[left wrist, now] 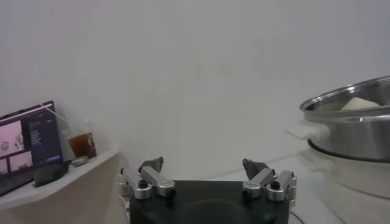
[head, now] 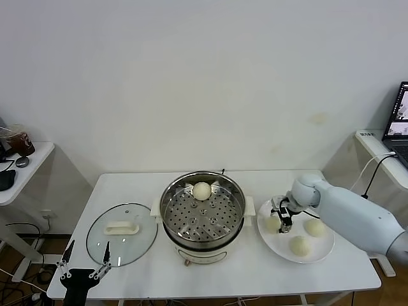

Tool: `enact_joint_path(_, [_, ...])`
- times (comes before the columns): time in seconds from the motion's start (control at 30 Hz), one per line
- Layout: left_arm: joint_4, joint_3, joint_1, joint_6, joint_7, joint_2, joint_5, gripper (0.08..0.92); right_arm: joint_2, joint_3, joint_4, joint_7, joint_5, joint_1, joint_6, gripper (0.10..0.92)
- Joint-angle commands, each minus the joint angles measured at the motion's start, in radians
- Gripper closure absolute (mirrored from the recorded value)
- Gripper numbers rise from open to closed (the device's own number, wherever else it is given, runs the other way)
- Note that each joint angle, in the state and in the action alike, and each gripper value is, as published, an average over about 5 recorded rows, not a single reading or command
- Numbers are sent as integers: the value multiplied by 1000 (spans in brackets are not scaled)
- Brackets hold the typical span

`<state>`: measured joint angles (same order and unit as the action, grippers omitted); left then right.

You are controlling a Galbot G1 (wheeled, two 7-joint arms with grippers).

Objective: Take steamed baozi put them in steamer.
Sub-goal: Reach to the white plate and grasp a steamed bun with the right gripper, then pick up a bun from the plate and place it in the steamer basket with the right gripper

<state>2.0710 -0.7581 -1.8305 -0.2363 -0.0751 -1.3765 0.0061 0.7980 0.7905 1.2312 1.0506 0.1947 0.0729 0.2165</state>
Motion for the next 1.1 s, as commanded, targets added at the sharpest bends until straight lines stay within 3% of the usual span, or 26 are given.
enact_joint_path(0.03, [1,0,0,0,0,0,0,177,-1,5,6,10,-12,-25,1,463])
enact_joint_path(0.33, [9,1,2,1,1,2,-2,177,-143,135,141,75,-204,-340,33,465])
enact_joint_path(0.5, [3,17,21,3,3,11,-2,177,-124,350,184,86,-397,-696,78,465])
enact_joint_path(0.77, [-17,32,72,10,5,30,-7,177,84,608,310,34,-734,-1086,234,459])
enact_joint_path(1.1, [-29,10,78,5,4,40,-31,177,432,584,279,-143,-865,-852,476,449])
